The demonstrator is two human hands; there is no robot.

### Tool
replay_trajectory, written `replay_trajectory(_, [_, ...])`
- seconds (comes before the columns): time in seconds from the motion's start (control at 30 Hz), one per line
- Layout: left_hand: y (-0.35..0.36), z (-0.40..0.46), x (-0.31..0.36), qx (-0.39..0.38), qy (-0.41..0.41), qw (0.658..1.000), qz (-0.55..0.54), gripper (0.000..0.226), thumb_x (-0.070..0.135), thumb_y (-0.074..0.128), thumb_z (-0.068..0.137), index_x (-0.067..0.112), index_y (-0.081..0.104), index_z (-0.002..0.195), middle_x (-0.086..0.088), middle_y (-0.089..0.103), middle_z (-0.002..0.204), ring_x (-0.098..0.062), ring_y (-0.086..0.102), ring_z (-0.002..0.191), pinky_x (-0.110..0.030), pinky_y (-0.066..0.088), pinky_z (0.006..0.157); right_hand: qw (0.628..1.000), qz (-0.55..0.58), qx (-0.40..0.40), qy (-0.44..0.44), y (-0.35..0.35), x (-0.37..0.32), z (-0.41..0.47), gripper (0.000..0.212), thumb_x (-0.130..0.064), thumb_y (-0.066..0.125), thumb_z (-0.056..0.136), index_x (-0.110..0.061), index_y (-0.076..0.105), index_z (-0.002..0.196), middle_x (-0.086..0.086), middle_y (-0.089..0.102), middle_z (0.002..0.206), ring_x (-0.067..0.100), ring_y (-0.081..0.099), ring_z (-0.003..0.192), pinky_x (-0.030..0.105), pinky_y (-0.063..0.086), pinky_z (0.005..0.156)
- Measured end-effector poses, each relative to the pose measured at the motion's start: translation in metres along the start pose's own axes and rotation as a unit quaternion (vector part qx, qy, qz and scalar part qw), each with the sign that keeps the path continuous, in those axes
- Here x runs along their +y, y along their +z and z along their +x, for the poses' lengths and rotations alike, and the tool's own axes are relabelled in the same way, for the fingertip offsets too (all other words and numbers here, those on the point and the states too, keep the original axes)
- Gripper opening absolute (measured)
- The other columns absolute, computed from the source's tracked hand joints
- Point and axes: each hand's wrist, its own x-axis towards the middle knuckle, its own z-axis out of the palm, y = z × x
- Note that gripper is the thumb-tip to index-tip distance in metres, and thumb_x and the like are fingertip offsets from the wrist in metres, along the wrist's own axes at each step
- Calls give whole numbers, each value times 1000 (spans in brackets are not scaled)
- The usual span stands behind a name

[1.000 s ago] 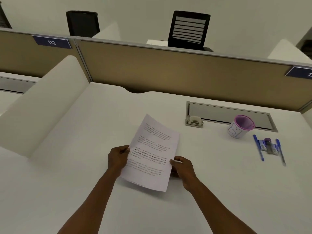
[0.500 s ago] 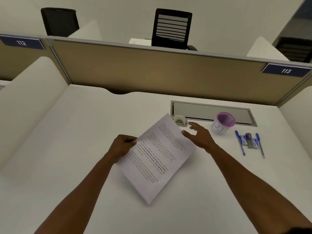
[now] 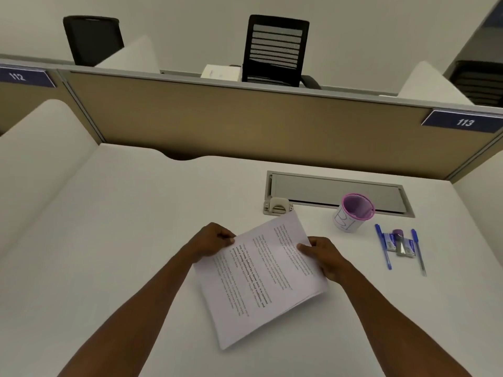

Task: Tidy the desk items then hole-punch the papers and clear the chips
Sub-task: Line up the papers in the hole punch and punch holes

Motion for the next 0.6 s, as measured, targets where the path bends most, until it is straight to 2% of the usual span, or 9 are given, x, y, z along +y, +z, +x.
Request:
replay_trajectory(0.1, [9, 14, 4, 42, 3, 997, 61, 18, 39, 69, 89, 25, 79, 96, 11, 75, 91, -5, 68, 83, -21, 49, 73, 999, 34, 34, 22, -8, 8, 1, 23, -16, 68, 90, -2, 67, 108, 18, 74, 102, 34, 72, 87, 36, 58, 67])
replay_trajectory(0.17, [13, 21, 3, 137, 3, 988, 72, 25, 47, 73, 82, 24, 78, 89, 10, 73, 85, -5, 66, 81, -19, 47, 71, 996, 57, 57, 35, -15, 11, 1, 23, -16, 68, 90, -2, 67, 109, 18, 74, 102, 35, 72, 86, 37, 58, 66])
replay_trajectory(0.23, [18, 22, -2, 252, -11, 967, 22, 30, 51, 76, 78, 23, 76, 89, 9, 72, 84, -8, 67, 79, -23, 50, 75, 993, 79, 79, 42, -22, 14, 3, 22, -15, 67, 90, -2, 66, 107, 18, 74, 102, 35, 72, 85, 35, 58, 62])
replay_trajectory(0.3, [26, 18, -3, 321, -42, 944, -62, 36, 48, 75, 80, 20, 72, 102, 1, 72, 93, -14, 68, 85, -24, 48, 79, 988, 108, 98, 46, -29, 17, 4, 18, -13, 66, 90, -2, 66, 105, 18, 73, 100, 34, 72, 82, 34, 57, 59])
replay_trajectory(0.4, [41, 16, 6, 302, -126, 929, -175, 49, 50, 69, 85, 17, 64, 121, -8, 69, 117, -24, 65, 106, -31, 50, 92, 982, 141, 113, 56, -34, 22, 6, 17, -10, 66, 90, -2, 66, 104, 18, 74, 100, 34, 72, 83, 38, 58, 64])
replay_trajectory(0.47, [50, 16, 12, 268, -155, 932, -189, 53, 49, 66, 88, 14, 61, 128, -10, 64, 128, -28, 61, 115, -37, 50, 99, 978, 162, 115, 61, -35, 24, 7, 16, -8, 66, 89, -2, 67, 103, 18, 73, 99, 34, 71, 83, 39, 57, 67])
replay_trajectory(0.6, [54, 19, 21, 272, -160, 932, -176, 37, 34, 60, 95, 8, 65, 122, -8, 67, 118, -29, 63, 103, -34, 50, 87, 974, 175, 123, 70, -34, 23, 9, 15, -7, 66, 89, -3, 67, 103, 18, 73, 99, 35, 70, 83, 38, 57, 65])
